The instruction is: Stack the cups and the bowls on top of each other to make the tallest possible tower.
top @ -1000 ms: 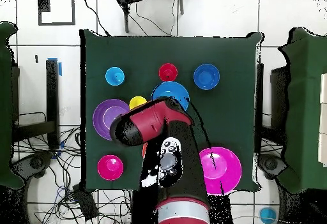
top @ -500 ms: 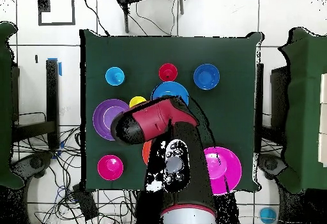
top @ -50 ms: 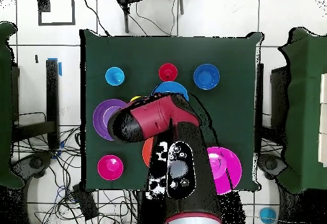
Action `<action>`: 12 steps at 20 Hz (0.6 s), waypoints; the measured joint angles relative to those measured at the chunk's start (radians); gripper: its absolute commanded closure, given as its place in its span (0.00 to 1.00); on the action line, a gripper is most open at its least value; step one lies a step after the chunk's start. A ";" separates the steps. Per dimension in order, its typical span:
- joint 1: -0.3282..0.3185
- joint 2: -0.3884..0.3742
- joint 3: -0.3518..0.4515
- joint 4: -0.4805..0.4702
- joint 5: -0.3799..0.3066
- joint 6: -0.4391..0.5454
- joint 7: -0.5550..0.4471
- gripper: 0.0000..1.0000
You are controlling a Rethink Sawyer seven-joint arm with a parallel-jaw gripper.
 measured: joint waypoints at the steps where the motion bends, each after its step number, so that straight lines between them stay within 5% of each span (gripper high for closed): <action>1: -0.011 -0.006 0.007 0.000 0.005 0.001 0.000 0.00; 12: -0.125 -0.040 0.069 -0.006 0.029 0.077 0.000 0.00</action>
